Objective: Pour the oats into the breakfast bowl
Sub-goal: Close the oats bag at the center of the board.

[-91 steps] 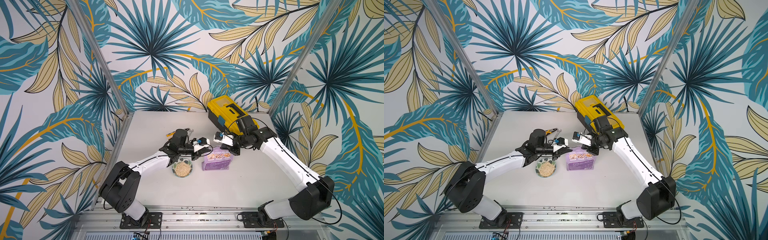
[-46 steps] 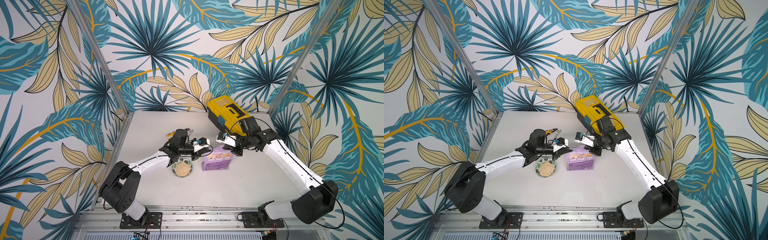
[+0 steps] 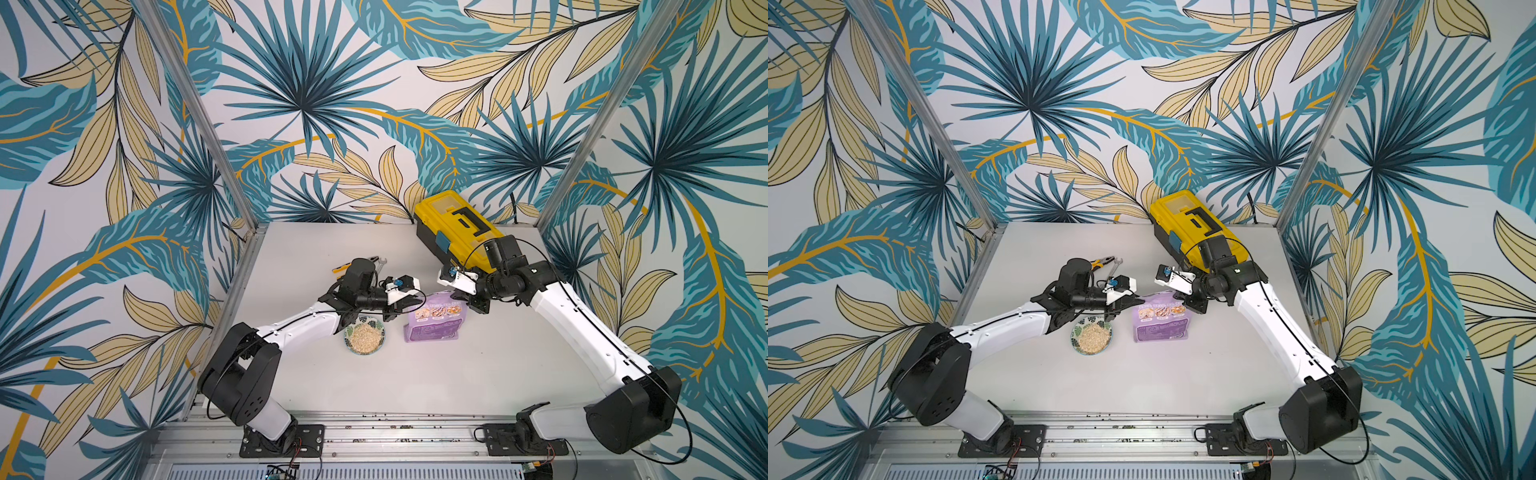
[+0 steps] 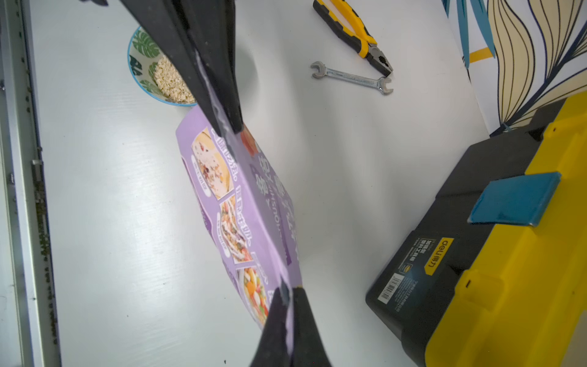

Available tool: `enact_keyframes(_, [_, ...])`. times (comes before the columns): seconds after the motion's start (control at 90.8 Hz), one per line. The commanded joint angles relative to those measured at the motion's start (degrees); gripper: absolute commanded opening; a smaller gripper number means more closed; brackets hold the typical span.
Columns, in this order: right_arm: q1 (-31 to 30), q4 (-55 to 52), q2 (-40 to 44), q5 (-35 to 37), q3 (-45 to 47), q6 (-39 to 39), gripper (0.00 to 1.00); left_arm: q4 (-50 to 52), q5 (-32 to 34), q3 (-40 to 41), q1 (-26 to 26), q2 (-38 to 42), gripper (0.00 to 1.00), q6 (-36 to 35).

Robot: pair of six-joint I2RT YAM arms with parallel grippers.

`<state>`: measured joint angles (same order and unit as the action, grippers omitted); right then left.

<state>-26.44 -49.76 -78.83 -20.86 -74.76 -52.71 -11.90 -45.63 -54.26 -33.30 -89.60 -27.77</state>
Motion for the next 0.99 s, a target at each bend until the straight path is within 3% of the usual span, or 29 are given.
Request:
enact_keyframes(0.0, [1.0,1.2,1.5,0.8,1.5,1.0,0.0,0.1,-2.4,-0.8,-0.1,1.5,0.0,-0.7])
enact_keyframes(0.099, [1.5,2.1,2.6,0.9,1.8,1.2,0.24,0.2,-2.5,-0.8,-0.2,1.6,0.0,-0.6])
enact_keyframes(0.154, [1.8,2.3,3.1,1.1,2.1,1.2,0.27,0.4,-2.4,-0.8,-0.2,1.7,0.0,-0.7])
enact_keyframes(0.242, [2.2,2.0,3.5,1.2,2.7,1.2,0.2,0.6,-2.2,-0.8,-0.2,1.7,0.0,-0.9])
enact_keyframes(0.352, [2.3,1.8,3.6,1.3,3.3,1.3,0.0,0.6,-2.2,-0.8,-0.2,1.7,0.0,-1.0])
enact_keyframes(0.396, [2.3,1.8,3.6,0.8,3.3,1.3,0.0,0.3,-2.1,-0.8,-0.2,1.5,0.0,-0.6])
enact_keyframes(0.518, [2.3,2.7,4.0,-3.0,3.7,0.7,0.0,-0.9,-1.3,-1.1,-0.9,0.6,0.15,-0.5])
enact_keyframes(0.606, [2.2,3.9,4.7,-4.7,4.1,0.5,0.0,-2.2,-1.4,-1.6,-1.4,-0.3,0.21,-0.5])
enact_keyframes(0.793, [2.2,4.0,4.5,-4.5,4.6,-0.1,0.0,-2.7,-2.0,-3.6,-1.8,-2.5,0.25,0.0])
enact_keyframes(0.98, [2.2,4.4,4.5,-4.6,4.7,0.0,0.0,-2.5,-2.5,-5.2,-2.3,-4.7,0.24,-0.2])
